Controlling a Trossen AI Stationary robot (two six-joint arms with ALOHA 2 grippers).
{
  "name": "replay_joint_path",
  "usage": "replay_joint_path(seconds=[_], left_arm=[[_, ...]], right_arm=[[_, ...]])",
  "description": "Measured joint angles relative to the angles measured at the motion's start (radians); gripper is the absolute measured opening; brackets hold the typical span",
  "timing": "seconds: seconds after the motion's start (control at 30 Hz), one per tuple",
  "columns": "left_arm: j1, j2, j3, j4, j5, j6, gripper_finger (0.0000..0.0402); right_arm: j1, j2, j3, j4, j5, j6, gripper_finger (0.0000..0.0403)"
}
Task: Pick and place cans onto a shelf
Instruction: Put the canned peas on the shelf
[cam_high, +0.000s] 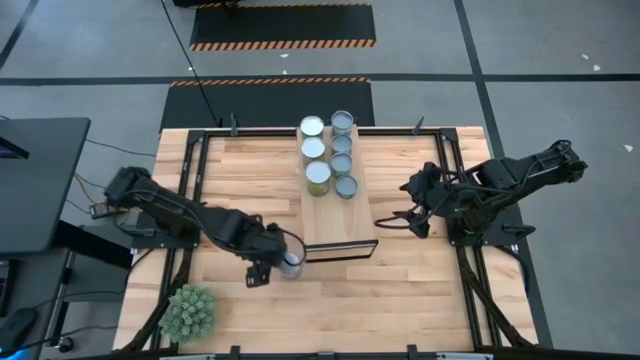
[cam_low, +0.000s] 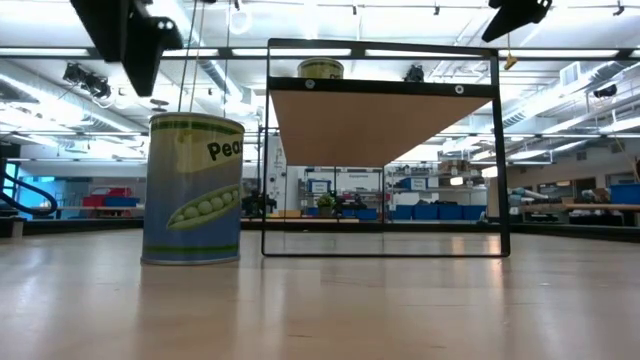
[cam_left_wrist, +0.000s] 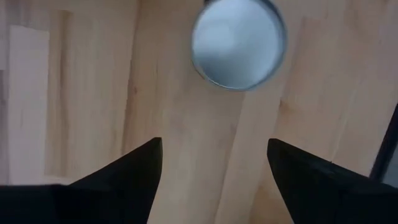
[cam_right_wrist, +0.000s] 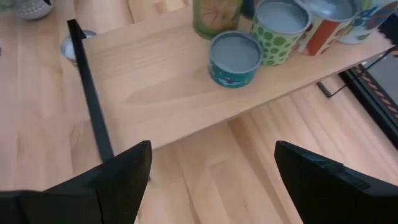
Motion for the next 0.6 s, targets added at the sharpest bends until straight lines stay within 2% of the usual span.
replay_joint_path(seconds=[0.13, 0.23, 0.43, 0.6], left_arm=[[0.000, -0.090, -0.146, 0.134, -0.038, -0.025, 0.0293], [0.000, -0.109, -0.216, 0.196, -0.040, -0.044, 0.0293], [0.000, -0.097, -0.245, 0.309, -0.028, -0.058, 0.0293], [-0.002, -0.098, -0.245, 0.341, -0.101, -0.087, 0.0299]], right_arm=[[-0.009, 0.000, 0.000, 0.000, 0.016, 0.004, 0.0347], [-0.017, 0.000, 0.000, 0.001, 0.017, 0.016, 0.0347], [-0.017, 0.001, 0.000, 0.003, 0.018, 0.034, 0.0347], [-0.017, 0.001, 0.000, 0.026, 0.019, 0.033, 0.0347]])
